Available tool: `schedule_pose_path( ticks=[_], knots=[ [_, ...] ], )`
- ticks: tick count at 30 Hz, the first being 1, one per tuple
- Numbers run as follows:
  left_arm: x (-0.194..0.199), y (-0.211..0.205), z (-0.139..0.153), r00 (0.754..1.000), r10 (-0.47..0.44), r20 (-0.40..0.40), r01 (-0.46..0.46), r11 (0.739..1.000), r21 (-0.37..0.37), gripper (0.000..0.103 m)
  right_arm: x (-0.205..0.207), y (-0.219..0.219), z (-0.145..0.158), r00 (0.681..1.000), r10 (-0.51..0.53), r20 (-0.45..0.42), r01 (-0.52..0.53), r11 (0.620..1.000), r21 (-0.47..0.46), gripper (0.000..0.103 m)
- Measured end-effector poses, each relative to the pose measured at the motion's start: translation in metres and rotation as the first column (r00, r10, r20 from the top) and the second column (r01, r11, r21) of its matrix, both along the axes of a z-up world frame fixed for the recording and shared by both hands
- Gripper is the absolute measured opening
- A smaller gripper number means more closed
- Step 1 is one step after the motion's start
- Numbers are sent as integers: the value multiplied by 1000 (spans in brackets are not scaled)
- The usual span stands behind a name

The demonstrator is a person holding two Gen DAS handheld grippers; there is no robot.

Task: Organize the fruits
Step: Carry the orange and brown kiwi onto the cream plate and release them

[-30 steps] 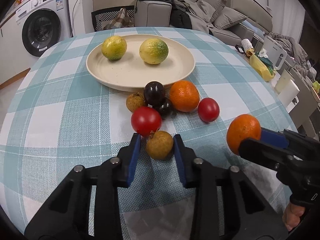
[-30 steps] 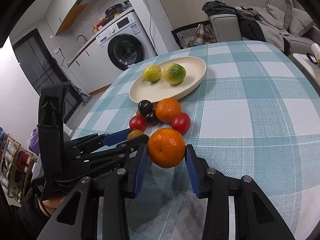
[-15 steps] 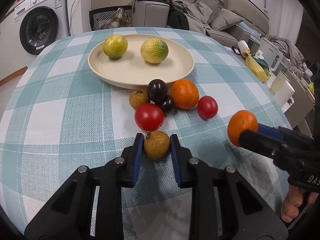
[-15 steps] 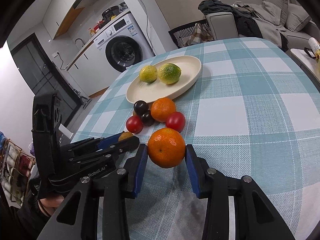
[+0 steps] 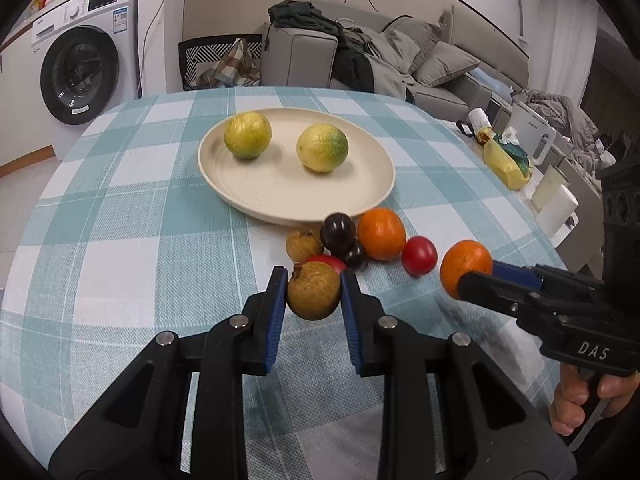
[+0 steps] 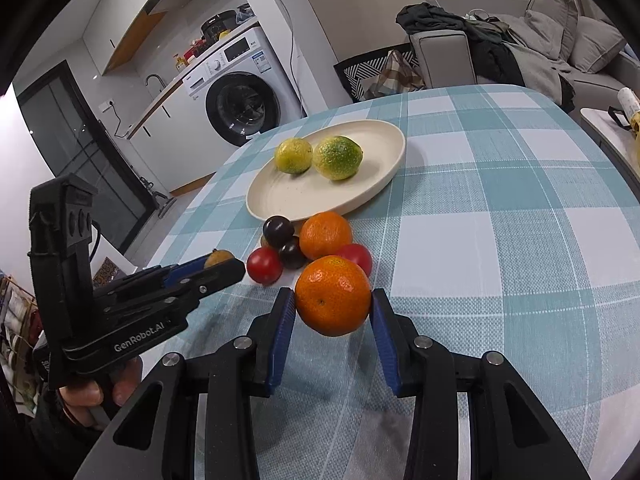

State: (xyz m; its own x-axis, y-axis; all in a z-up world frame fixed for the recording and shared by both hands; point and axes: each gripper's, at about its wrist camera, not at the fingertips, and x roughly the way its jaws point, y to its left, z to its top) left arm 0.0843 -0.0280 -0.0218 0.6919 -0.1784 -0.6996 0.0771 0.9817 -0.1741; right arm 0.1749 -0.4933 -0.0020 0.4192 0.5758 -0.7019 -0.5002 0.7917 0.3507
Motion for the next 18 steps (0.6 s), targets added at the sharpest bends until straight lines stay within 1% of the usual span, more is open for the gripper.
schedule_pose_path(
  ticks=[2, 7, 11, 18],
  knots=[
    [2, 4, 3, 1000, -1, 10, 1, 1000, -13, 24, 2, 3, 1, 1000, -3, -3, 3, 1000, -8, 39],
    [9, 18, 11, 999, 20, 31, -20, 1000, -11, 24, 7, 11, 6, 1000, -15, 3, 15, 1000, -18, 39],
    [16, 29, 16, 998, 53, 41, -52, 998, -22, 24, 12, 17, 12, 1000, -23, 6, 23, 1000, -1, 39],
    [26, 38, 21, 996, 73, 51, -71, 997, -28, 24, 24, 27, 21, 1000, -20, 8, 20, 1000, 20, 39]
  ],
)
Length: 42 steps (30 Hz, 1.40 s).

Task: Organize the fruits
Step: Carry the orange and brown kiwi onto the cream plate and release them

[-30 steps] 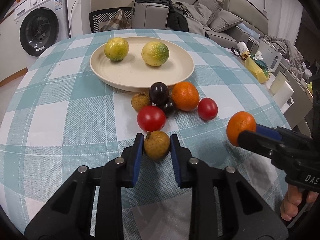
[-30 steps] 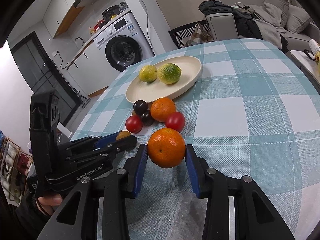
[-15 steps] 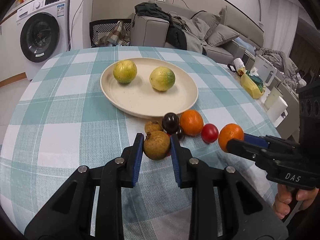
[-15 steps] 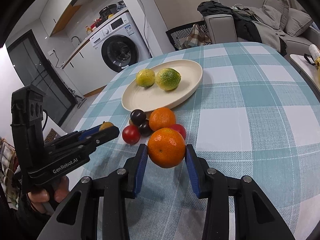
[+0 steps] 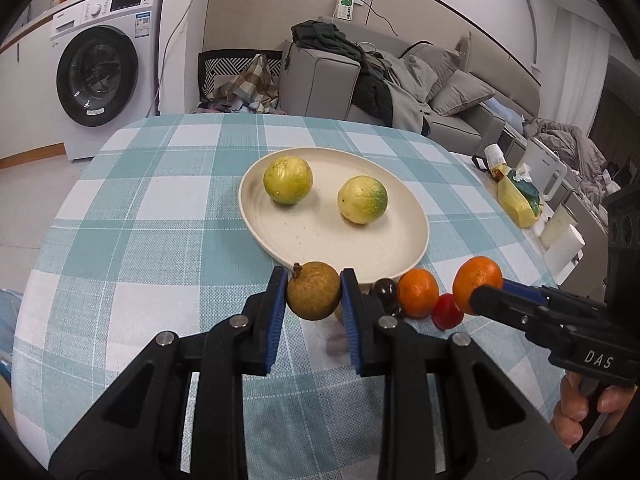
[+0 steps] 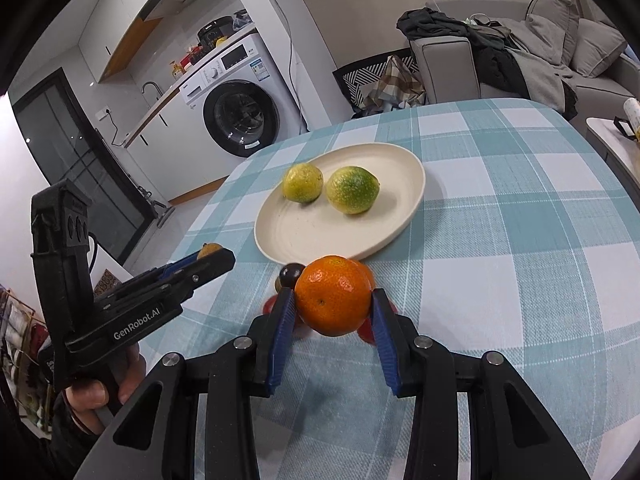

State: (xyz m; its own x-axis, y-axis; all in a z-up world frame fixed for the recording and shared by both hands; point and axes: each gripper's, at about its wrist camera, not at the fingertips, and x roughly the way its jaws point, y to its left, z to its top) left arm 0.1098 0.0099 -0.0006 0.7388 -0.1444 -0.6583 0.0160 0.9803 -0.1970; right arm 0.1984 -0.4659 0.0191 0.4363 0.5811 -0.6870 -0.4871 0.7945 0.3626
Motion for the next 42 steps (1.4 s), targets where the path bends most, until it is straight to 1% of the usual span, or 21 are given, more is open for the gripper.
schedule_pose_path(
  ticks=[5, 13, 20, 24, 30, 39, 42],
  knots=[
    [7, -5, 2, 1000, 3, 6, -4, 1000, 26, 24, 11, 4, 4, 1000, -4, 1, 4, 1000, 16, 39],
    [24, -15, 1, 1000, 4, 4, -4, 998, 57, 24, 34, 14, 3, 1000, 2, -24, -1, 1000, 27, 39],
    [47, -19, -7, 1000, 0, -12, 1, 997, 77, 24, 54, 29, -7, 999, 16, -46, -16, 1000, -11, 39],
    [59, -20, -12, 1000, -1, -25, 3, 996, 88, 24, 62, 34, -9, 999, 14, -42, -14, 1000, -22, 39],
    [68, -21, -18, 999, 1, -33, 2, 995, 104, 24, 73, 37, -15, 999, 12, -49, -14, 999, -44, 39],
    [80, -14, -29, 998, 24, -63, -19, 996, 85, 24, 84, 41, -21, 998, 9, -62, -13, 998, -58, 39],
    [82, -14, -32, 997, 28, -68, -22, 996, 91, 24, 86, 44, -22, 998, 8, -61, -13, 998, -68, 39]
  ],
)
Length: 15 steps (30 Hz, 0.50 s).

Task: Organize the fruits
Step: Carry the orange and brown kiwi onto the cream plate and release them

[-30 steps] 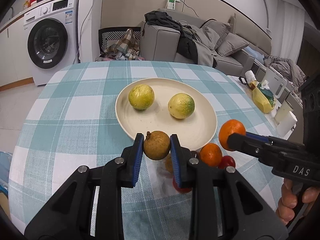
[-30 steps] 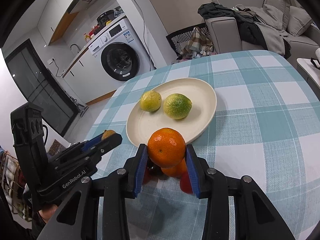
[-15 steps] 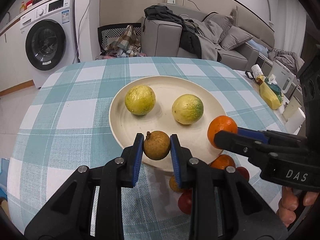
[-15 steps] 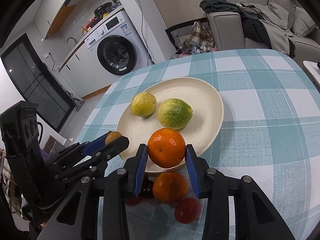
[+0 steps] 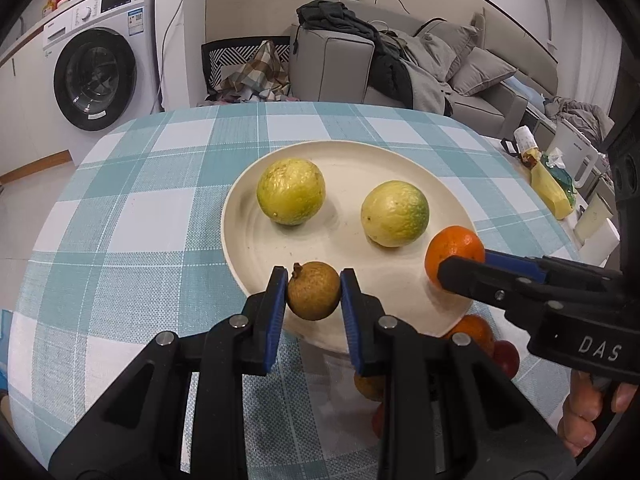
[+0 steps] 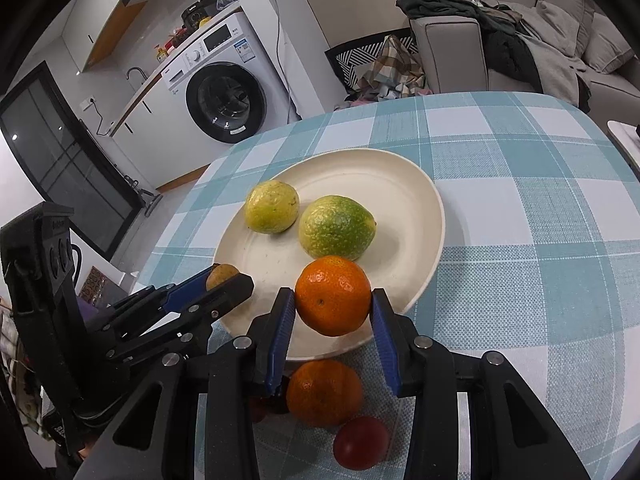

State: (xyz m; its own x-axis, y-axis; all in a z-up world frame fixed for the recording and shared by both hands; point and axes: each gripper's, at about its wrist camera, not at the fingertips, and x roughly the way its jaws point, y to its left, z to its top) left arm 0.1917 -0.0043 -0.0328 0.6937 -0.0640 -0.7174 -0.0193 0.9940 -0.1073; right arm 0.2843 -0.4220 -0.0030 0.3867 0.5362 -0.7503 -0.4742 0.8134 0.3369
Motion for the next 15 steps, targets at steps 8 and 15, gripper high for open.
schedule_pose_path(
  ticks=[8, 15],
  knots=[
    [3, -2, -3, 1000, -8, -4, 8, 1000, 2, 24, 3, 3, -1, 1000, 1, 2, -1, 1000, -23, 39],
    [1, -2, 0, 1000, -15, 5, 15, 1000, -11, 24, 3, 4, 1, 1000, 8, 20, -7, 999, -45, 39]
  ],
)
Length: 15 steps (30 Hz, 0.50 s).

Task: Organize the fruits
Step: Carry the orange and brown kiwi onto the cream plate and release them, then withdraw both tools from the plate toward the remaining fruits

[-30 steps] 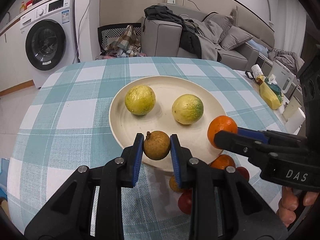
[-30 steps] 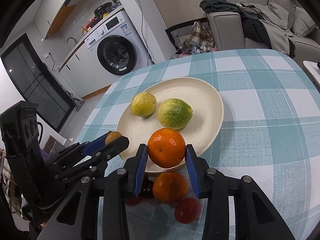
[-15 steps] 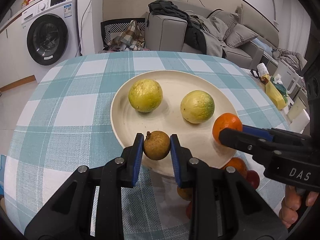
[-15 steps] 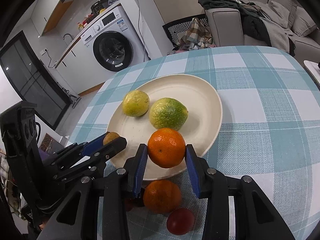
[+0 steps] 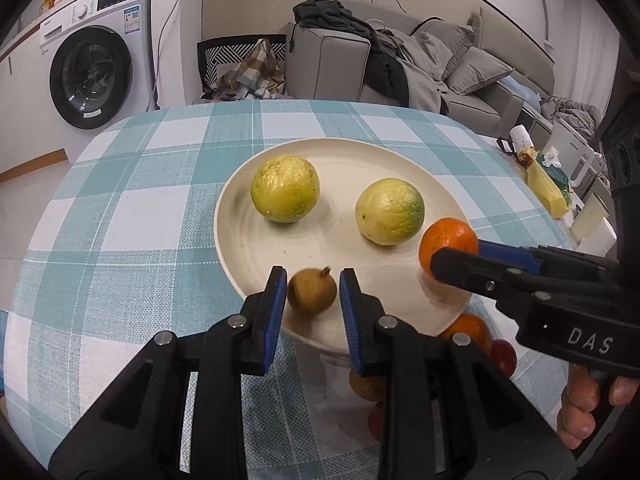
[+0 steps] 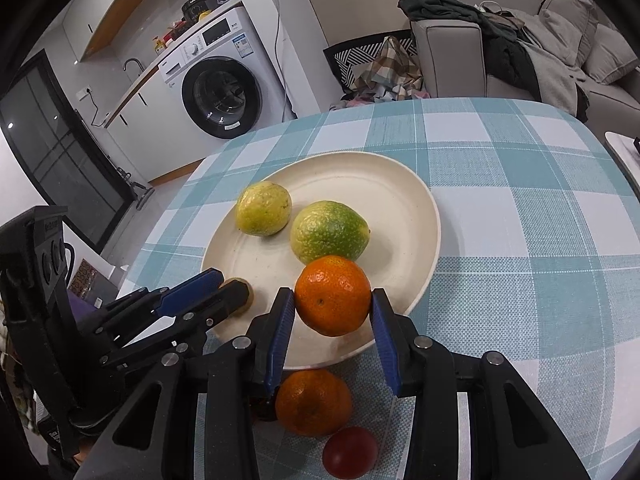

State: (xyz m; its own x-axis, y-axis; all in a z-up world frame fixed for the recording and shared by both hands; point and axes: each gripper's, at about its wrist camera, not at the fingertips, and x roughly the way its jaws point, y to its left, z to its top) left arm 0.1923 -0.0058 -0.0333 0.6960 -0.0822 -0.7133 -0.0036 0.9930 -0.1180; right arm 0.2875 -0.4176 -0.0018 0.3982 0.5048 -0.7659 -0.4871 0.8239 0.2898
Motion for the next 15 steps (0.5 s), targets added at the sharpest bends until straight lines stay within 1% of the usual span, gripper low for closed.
schedule_pose_path(
  ticks=[4, 5, 6, 7, 8, 9, 10, 11, 12, 13, 15],
  knots=[
    [-3, -2, 4, 1000, 0, -8, 1, 1000, 8, 25, -2, -3, 4, 1000, -3, 22, 3, 1000, 5, 43],
    [-4, -1, 6, 1000, 0, -9, 0, 1000, 4, 25, -3, -4, 7, 1000, 0, 29, 0, 1000, 10, 49],
    [-6, -1, 8, 1000, 2, -7, -2, 1000, 1, 30, -5, -5, 10, 999, 3, 43, -4, 1000, 14, 53],
    [-8, 0, 11, 1000, 6, -3, -6, 1000, -1, 38, -7, -7, 14, 998, 3, 56, -3, 1000, 10, 55],
    [-11, 0, 13, 1000, 10, 4, -10, 1000, 1, 43, -8, -9, 16, 998, 2, 66, -2, 1000, 5, 60],
    [-14, 0, 16, 1000, 14, 11, -14, 1000, 3, 56, -11, -11, 19, 997, 1, 75, -1, 1000, -3, 67],
    [-17, 0, 19, 1000, 17, 24, -18, 1000, 8, 67, -13, -14, 21, 997, 2, 83, -1, 1000, -5, 72],
    [-21, 0, 22, 999, 21, 35, -21, 1000, 12, 72, -15, -17, 23, 996, 2, 87, -2, 1000, -3, 80],
    [-25, 1, 26, 999, 25, 45, -26, 1000, 15, 80, -18, -21, 24, 996, 3, 93, -3, 1000, 3, 89],
    [-29, 1, 29, 998, 31, 54, -32, 999, 19, 83, -21, -25, 25, 995, 5, 98, -6, 1000, 12, 92],
    [-35, 3, 34, 998, 38, 57, -39, 999, 21, 83, -28, -31, 28, 994, 8, 110, -10, 1000, 24, 100]
  ],
)
